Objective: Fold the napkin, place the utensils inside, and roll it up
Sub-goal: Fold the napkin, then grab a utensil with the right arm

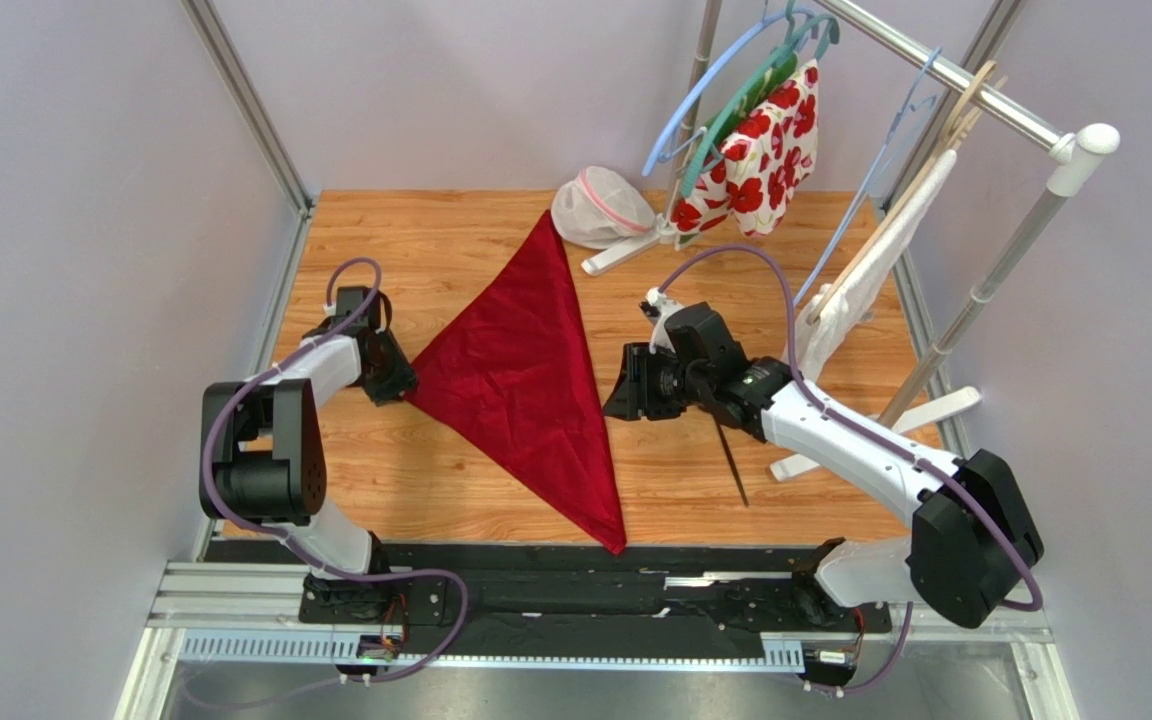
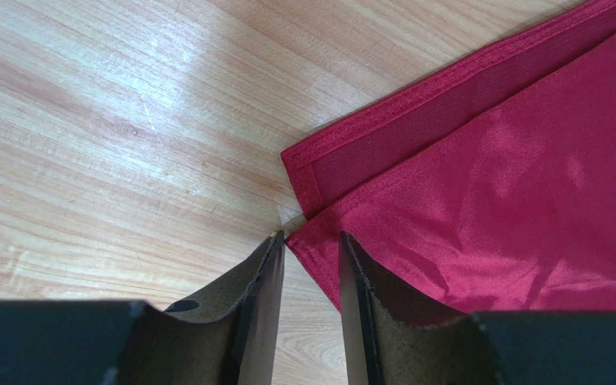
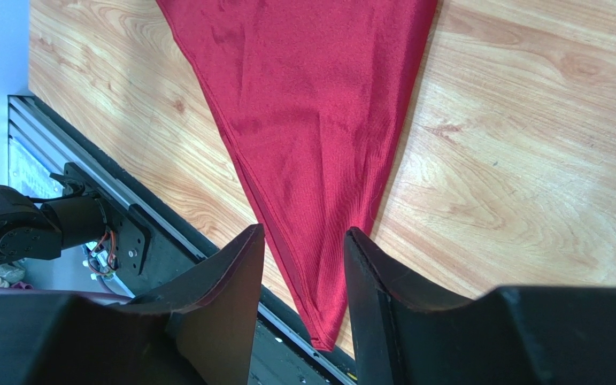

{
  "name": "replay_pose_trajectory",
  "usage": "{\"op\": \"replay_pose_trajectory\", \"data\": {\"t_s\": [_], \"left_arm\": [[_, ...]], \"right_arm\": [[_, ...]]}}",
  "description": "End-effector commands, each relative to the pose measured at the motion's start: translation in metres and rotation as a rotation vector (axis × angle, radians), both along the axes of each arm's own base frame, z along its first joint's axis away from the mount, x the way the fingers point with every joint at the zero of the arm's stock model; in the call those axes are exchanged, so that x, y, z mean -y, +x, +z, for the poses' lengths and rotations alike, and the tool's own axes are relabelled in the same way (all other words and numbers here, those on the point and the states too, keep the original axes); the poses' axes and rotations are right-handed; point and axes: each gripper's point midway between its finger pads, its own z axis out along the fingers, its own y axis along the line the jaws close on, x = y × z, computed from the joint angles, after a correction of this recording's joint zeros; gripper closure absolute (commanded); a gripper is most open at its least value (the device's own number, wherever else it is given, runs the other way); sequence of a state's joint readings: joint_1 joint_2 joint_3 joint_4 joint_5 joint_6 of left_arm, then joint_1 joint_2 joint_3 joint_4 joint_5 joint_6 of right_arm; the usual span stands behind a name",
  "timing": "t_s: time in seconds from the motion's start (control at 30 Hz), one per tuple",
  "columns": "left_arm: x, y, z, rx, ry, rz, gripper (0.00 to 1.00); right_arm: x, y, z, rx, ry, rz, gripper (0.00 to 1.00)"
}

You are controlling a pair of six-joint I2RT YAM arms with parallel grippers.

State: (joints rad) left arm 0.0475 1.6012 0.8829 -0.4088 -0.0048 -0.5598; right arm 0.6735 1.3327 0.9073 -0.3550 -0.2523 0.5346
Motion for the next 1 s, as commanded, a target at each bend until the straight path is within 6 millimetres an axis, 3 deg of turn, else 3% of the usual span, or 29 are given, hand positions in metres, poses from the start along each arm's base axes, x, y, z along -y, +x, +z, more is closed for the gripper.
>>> {"op": "replay_pose_trajectory", "data": {"t_s": [0.0, 0.27, 0.4, 0.6, 0.8, 0.97], "left_arm": [[-0.005, -0.003, 0.0, -0.041, 0.021, 0.014, 0.63], [-0.016, -0.012, -0.009, -0.094, 0.084, 0.021, 0.73], [-0.017, -0.012, -0.009, -0.094, 0.084, 0.019, 0.9], [-0.015, -0.01, -0.006, -0.087, 0.083, 0.007, 1.0], [-0.01, 0.01, 0.015, 0.003, 0.058, -0.028, 1.0], [-0.015, 0.016, 0.016, -0.007, 0.082, -0.024, 1.0]], "right_arm": [[0.001, 0.003, 0.015, 0.044, 0.03, -0.015, 0.55], [0.006, 0.0, 0.024, 0.071, 0.035, -0.023, 0.55], [0.008, -0.001, 0.025, 0.079, 0.03, -0.022, 0.54], [0.009, -0.001, 0.024, 0.084, 0.021, -0.022, 0.54], [0.01, -0.001, 0.021, 0.079, 0.013, -0.02, 0.54], [0.008, -0.001, 0.02, 0.074, 0.013, -0.017, 0.54]]}}
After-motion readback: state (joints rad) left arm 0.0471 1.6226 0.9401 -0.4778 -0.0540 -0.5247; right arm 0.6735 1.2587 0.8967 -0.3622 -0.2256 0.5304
